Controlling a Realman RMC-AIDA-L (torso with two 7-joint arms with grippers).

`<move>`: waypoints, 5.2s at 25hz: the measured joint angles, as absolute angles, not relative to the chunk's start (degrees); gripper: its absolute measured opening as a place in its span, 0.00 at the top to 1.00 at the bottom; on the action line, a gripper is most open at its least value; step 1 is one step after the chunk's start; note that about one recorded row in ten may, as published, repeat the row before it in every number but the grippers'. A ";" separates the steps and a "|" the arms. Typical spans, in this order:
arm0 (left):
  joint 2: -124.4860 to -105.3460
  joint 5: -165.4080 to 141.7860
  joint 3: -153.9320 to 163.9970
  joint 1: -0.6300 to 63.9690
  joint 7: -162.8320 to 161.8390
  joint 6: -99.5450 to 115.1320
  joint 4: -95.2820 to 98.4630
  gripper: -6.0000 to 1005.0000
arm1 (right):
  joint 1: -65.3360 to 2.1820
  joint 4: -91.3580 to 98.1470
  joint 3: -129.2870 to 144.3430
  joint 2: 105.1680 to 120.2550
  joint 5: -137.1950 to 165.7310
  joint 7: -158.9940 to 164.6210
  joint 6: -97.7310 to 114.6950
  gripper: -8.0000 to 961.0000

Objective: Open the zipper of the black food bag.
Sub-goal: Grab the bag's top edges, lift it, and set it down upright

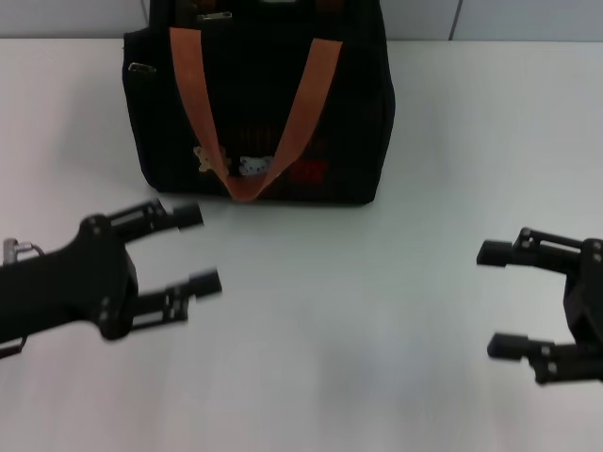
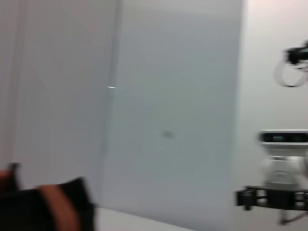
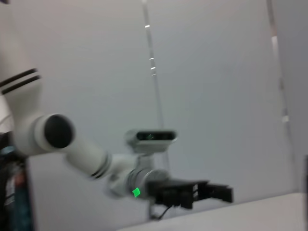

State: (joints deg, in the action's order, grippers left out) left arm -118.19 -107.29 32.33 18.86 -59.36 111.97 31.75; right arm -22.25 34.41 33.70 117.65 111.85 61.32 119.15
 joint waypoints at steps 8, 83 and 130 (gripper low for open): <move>-118.74 -106.68 19.81 21.48 -49.70 92.24 18.02 0.23 | -20.99 29.70 24.93 117.35 111.68 61.31 114.89 0.12; -118.28 -99.57 20.34 21.69 -34.02 93.60 14.49 0.88 | -20.89 26.46 24.83 118.39 111.82 62.04 109.29 0.12; -115.69 -92.18 33.60 10.30 -59.96 115.08 33.13 0.70 | -23.02 26.43 20.01 118.29 111.71 63.23 106.56 0.12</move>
State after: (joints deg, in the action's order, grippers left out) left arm -115.69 -92.18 33.60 10.30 -59.96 115.08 33.13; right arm -23.02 26.43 20.01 118.29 111.71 63.23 106.56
